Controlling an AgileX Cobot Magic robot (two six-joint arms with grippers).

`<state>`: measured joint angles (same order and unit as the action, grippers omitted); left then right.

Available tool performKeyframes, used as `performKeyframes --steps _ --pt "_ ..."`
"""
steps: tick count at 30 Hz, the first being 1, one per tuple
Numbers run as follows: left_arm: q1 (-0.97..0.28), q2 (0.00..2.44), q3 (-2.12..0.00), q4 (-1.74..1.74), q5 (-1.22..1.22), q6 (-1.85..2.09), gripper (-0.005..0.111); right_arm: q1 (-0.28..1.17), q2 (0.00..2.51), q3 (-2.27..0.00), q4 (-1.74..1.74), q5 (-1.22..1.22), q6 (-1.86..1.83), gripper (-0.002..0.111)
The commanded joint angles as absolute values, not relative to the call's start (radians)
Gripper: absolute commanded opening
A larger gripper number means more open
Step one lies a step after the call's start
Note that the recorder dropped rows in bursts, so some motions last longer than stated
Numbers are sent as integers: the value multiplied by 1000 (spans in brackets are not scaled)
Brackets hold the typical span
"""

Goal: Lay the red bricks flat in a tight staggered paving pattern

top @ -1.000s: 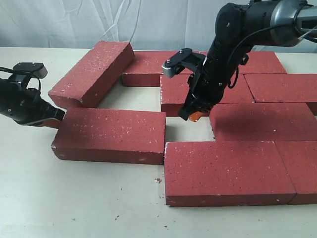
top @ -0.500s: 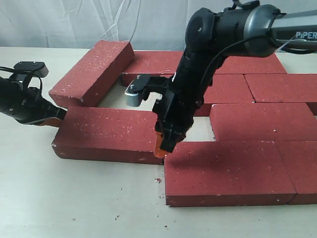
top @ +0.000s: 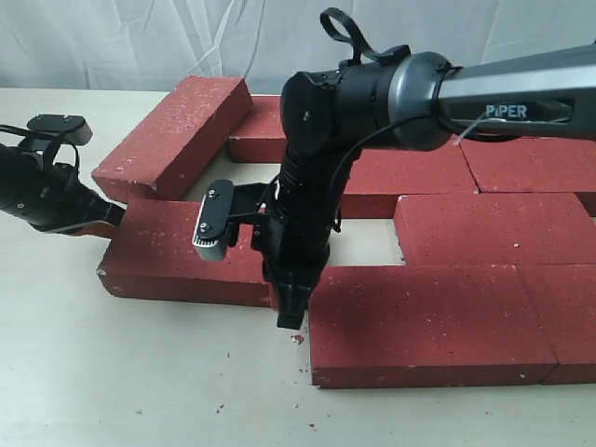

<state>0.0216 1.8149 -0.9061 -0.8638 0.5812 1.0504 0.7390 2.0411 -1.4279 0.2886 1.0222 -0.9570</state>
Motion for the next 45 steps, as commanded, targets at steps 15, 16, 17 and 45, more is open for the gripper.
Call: performKeyframes --steps 15,16,17,45 --pt "17 1814 -910 -886 574 1058 0 739 2068 -1433 140 879 -811 -1" --pt "17 1814 -910 -886 566 1058 0 739 2068 -1433 135 867 -798 -1" --pt "17 1814 -910 -888 562 1058 0 739 2068 -1433 132 862 -787 -1" --pt "17 1814 -910 -887 547 1083 0 509 2048 -1451 148 749 -418 -1"
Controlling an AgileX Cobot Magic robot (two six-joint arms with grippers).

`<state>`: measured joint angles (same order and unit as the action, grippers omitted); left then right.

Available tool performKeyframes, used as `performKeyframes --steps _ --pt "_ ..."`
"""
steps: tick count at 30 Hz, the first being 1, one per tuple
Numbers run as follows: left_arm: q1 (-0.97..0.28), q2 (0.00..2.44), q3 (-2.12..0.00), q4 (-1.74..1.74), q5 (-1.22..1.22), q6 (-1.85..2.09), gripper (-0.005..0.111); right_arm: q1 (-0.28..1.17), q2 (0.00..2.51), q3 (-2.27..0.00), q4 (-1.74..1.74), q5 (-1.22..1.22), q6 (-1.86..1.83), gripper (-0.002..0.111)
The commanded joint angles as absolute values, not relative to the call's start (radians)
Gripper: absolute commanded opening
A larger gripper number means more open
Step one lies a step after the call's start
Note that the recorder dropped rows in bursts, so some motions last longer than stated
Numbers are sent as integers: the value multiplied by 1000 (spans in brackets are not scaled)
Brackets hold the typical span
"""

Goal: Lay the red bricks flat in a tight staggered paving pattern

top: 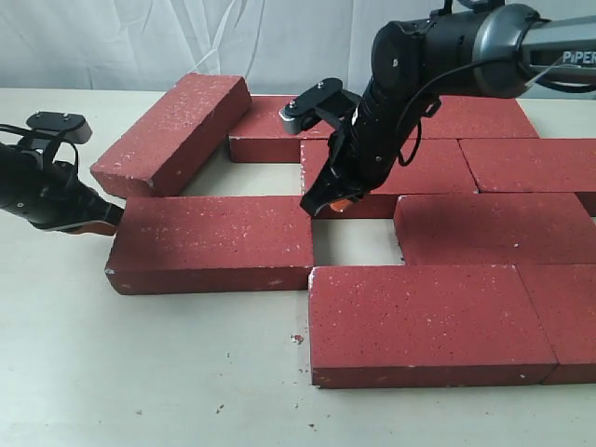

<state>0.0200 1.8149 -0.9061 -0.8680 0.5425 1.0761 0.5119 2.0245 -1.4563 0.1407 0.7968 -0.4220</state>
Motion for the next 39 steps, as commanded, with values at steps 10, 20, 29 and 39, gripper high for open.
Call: performKeyframes --steps 10,20,29,39 --pt "17 1814 -910 -889 544 1085 0 511 2069 -1451 182 729 -437 -1" --pt "-11 1814 -910 -915 544 1110 0 511 2069 -1451 184 753 -456 -1" --pt "-79 1814 -910 -912 490 1110 0 511 2049 -1451 17 850 -424 -1" --pt "-114 1814 -911 -946 457 1137 0 461 1970 -1451 -13 841 -383 -1"
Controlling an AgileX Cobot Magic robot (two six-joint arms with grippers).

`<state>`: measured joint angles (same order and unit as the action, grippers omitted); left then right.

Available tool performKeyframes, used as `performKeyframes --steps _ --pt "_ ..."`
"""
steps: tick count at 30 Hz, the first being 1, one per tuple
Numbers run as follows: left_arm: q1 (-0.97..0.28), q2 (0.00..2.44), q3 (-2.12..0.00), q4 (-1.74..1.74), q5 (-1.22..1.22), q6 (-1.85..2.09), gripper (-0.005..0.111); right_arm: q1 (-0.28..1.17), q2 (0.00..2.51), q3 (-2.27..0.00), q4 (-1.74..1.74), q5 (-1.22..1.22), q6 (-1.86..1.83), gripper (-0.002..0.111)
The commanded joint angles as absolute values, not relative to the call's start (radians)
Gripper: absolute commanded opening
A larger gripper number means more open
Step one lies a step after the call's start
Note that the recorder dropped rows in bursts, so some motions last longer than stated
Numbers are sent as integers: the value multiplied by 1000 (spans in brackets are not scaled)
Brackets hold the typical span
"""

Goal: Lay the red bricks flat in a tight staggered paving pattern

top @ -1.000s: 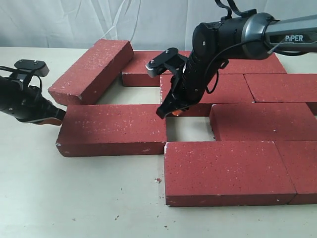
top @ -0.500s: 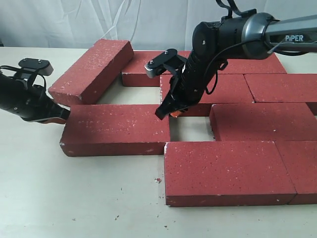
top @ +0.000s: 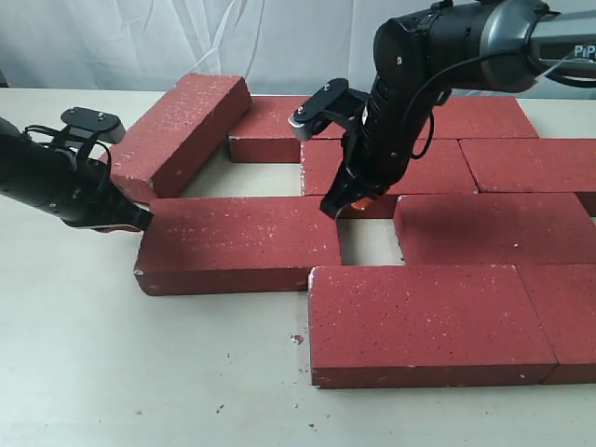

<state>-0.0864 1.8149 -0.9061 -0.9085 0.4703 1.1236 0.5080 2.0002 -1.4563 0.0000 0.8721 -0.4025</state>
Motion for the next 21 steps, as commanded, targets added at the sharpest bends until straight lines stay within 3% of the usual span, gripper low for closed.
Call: performKeyframes --steps 1,21 --pt "-119 1814 -914 -953 457 1137 0 452 1968 -1451 -13 844 -378 -1" --pt "-243 1914 -1007 -953 441 1137 0 373 1964 -1451 13 834 -363 -1"
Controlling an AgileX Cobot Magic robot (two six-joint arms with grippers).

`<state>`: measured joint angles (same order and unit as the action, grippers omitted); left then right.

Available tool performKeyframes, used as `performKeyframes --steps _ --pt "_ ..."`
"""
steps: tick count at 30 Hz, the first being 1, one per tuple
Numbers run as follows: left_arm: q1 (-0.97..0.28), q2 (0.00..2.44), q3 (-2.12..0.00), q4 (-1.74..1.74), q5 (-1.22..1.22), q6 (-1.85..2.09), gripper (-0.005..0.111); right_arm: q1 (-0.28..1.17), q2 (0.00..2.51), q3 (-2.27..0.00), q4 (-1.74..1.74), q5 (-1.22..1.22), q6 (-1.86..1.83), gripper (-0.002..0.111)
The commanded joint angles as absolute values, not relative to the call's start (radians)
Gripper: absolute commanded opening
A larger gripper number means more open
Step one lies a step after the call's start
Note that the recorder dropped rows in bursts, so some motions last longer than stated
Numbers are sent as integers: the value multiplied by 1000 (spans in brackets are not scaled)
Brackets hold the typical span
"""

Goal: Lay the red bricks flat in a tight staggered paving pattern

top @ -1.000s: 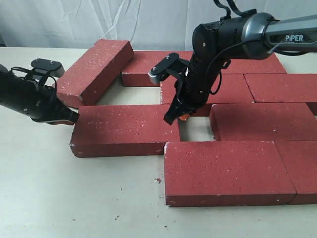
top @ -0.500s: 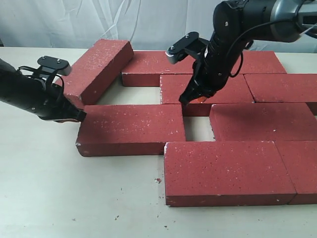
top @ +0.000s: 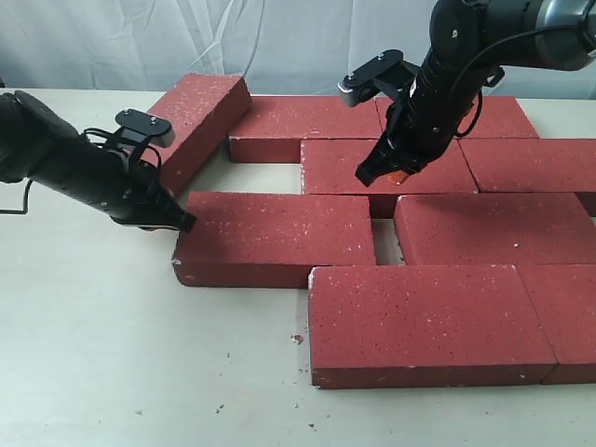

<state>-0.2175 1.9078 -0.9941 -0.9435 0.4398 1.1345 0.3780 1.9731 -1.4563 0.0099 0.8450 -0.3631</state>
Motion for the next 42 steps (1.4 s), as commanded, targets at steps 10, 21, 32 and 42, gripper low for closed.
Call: performKeyframes --steps 10,21,32,42 --pt "-243 1914 -1007 -887 466 1137 0 373 1964 -1451 34 823 -363 -1" --pt "-202 1882 -1007 -820 501 1024 0 399 1964 -1451 38 846 -395 -1" --pt "-202 1884 -1018 -794 629 994 0 399 1964 -1451 40 846 -395 -1" --pt "-204 1909 -1030 -834 639 1003 0 399 1964 -1451 40 838 -395 -1"
